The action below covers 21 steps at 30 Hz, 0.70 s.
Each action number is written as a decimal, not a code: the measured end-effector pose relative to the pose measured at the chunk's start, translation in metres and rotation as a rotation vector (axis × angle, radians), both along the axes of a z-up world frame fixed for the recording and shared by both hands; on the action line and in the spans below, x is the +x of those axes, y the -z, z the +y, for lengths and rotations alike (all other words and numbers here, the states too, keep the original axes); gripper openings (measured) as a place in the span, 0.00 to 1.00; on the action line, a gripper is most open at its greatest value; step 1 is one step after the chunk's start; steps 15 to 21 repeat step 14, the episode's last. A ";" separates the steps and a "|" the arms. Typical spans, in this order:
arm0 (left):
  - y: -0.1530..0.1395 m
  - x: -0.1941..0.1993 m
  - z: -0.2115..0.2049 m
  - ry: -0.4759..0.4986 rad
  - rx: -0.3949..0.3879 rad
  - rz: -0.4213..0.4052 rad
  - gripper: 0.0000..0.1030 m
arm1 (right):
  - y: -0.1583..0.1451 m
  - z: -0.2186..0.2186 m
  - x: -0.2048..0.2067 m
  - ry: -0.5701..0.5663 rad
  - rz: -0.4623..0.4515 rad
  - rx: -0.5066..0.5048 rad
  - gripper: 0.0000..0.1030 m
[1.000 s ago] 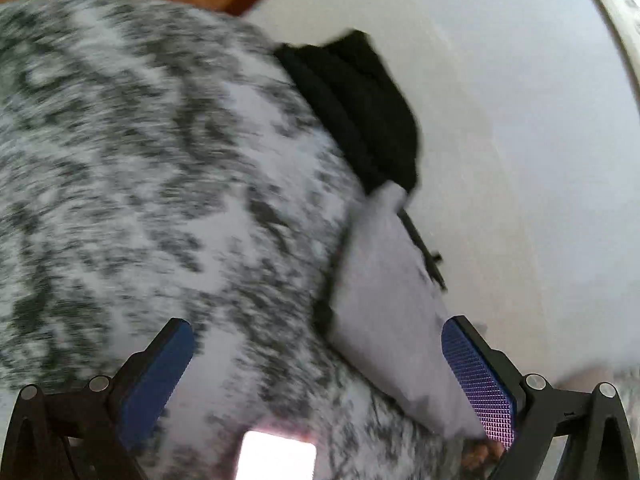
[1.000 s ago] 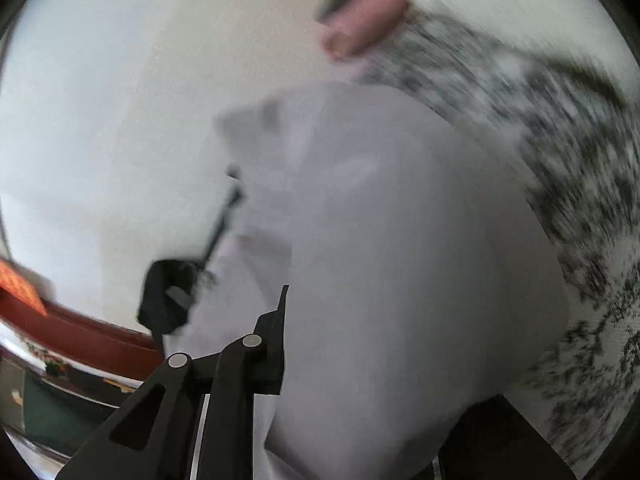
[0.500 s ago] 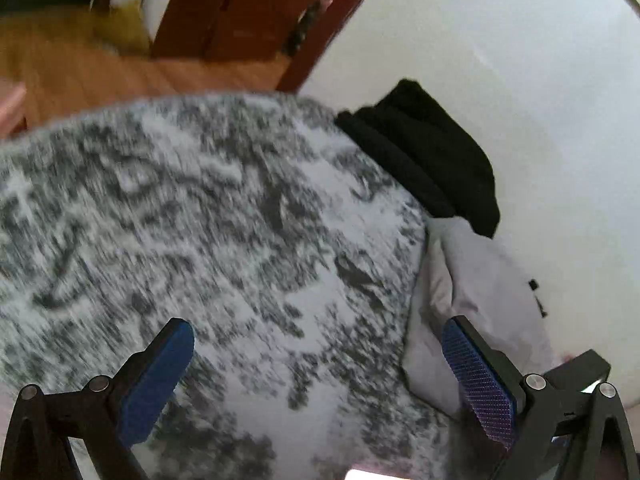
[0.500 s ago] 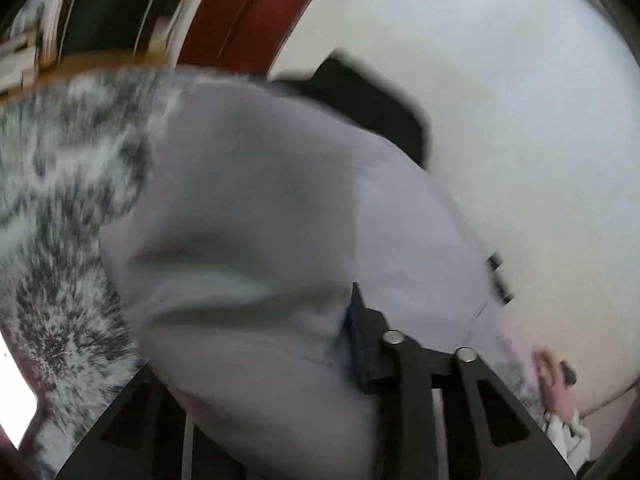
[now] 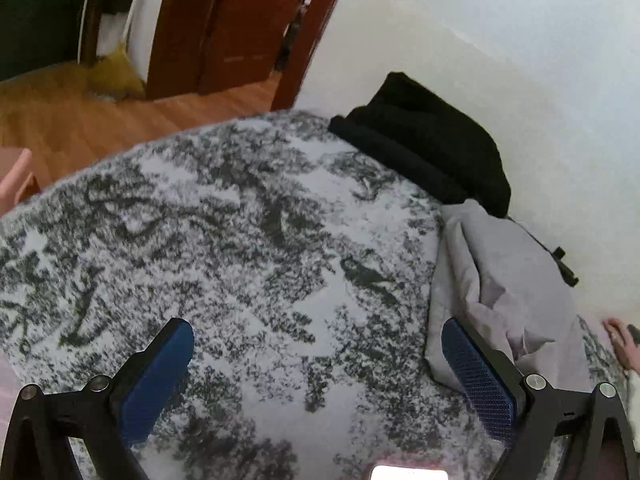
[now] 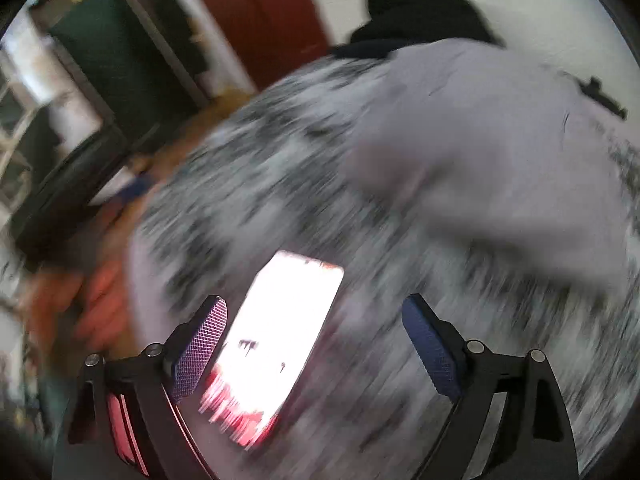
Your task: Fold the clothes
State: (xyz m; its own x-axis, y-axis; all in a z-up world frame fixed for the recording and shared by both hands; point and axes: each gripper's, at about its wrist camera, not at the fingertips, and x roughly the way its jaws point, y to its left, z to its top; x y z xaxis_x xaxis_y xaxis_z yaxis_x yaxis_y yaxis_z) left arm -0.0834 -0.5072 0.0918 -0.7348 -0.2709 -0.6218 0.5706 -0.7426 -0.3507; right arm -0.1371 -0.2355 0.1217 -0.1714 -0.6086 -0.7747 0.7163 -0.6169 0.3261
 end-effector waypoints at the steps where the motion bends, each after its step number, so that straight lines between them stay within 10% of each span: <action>1: -0.002 0.000 0.003 0.001 -0.016 0.003 0.99 | 0.003 0.010 0.018 0.010 0.038 0.036 0.89; 14: -0.012 -0.013 0.058 0.113 -0.219 0.006 0.99 | 0.008 0.146 0.056 0.509 0.029 0.119 0.89; 21: -0.012 -0.013 0.058 0.113 -0.219 0.006 0.99 | 0.008 0.146 0.056 0.509 0.029 0.119 0.89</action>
